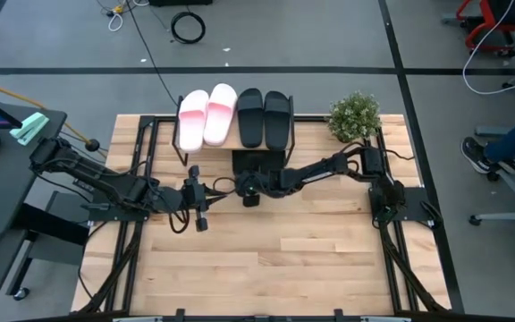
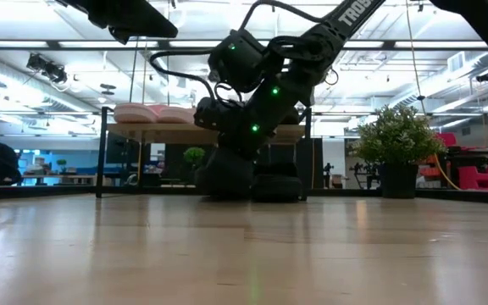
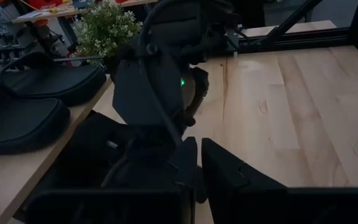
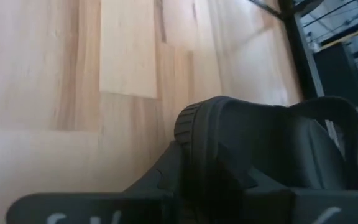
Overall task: Pick and place slides into the shelf
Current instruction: Adjust the black slides under the shelf
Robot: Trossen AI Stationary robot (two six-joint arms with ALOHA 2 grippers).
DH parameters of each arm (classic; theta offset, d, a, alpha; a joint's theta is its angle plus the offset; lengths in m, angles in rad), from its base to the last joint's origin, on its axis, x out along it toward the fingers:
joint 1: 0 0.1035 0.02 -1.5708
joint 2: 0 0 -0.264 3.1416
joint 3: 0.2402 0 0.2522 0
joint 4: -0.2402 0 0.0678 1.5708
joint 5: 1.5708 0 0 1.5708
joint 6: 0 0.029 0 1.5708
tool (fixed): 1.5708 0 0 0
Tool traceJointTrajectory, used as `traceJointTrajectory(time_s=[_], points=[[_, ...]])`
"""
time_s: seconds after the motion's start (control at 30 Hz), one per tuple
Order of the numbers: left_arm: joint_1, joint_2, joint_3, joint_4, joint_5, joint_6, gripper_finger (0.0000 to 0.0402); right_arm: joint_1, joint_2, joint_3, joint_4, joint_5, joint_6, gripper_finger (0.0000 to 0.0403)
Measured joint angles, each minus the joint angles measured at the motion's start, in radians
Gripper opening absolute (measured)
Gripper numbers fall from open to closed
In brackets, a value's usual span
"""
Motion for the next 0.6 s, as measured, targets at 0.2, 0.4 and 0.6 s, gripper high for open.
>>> traceJointTrajectory(time_s=[0.2, 0.4, 0.6], points=[[0.000, 0.000, 0.000, 0.000, 0.000, -0.001, 0.0034, -0.003, 0.000, 0.001, -0.072, -0.011, 0.009, 0.0060], [0.000, 0.000, 0.000, 0.000, 0.000, -0.002, 0.0025, 0.006, -0.001, 0.001, -0.088, 0.004, 0.057, 0.0059], [0.000, 0.000, 0.000, 0.000, 0.000, -0.016, 0.0018, 0.004, -0.001, 0.001, -0.093, -0.033, 0.062, 0.0081]])
